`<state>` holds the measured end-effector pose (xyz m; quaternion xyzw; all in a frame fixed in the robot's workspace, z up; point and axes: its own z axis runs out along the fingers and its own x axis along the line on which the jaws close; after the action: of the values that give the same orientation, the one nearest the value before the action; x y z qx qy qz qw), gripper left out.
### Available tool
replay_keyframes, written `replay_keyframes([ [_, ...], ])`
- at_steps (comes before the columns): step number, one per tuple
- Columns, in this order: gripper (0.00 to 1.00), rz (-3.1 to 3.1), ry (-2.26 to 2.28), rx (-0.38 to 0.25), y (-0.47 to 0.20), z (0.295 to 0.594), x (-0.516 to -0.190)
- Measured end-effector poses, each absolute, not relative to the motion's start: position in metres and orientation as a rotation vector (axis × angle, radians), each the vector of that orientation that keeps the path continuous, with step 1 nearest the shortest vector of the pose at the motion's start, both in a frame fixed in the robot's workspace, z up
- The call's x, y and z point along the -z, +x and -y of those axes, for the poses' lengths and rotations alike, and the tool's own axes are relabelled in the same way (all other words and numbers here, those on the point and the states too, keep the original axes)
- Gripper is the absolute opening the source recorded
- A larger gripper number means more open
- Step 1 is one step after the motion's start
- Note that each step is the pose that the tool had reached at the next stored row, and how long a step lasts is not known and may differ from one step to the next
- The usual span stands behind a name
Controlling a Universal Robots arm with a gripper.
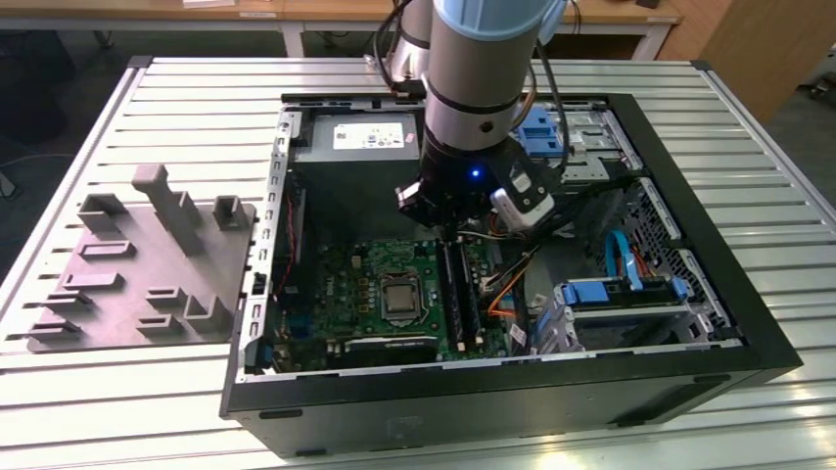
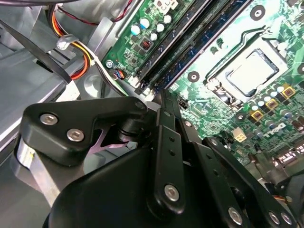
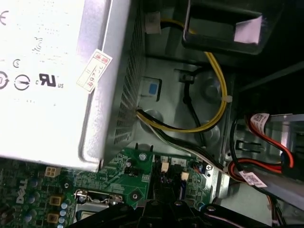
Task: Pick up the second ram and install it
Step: 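Press down the second ram until it locks into place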
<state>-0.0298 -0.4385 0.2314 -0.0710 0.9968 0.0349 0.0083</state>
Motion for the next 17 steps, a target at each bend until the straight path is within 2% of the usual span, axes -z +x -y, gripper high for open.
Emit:
replay_keyframes([
  [17,0.1,-3.116,-0.22,-0.109,-0.0298,0.4355,-0.2212],
])
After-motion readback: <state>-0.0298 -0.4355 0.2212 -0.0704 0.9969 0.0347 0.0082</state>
